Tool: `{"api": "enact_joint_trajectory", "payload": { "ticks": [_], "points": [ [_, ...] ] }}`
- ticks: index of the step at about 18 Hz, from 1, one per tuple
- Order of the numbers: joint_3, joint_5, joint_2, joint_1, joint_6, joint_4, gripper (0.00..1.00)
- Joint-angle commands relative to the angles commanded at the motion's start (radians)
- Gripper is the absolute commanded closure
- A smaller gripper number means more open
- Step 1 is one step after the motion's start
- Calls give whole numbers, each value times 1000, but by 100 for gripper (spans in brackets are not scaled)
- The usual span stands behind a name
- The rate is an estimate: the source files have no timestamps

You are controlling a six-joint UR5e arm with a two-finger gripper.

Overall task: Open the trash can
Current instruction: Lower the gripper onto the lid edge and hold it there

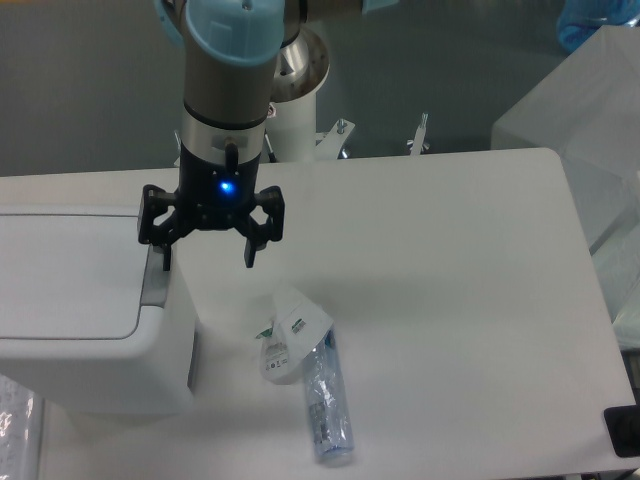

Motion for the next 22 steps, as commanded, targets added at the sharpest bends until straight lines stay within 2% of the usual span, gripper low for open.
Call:
{"api": "enact_joint_trajectory", "payload": {
  "ticks": [22],
  "points": [
    [6, 3, -25, -9, -23, 21, 0]
  ]
}}
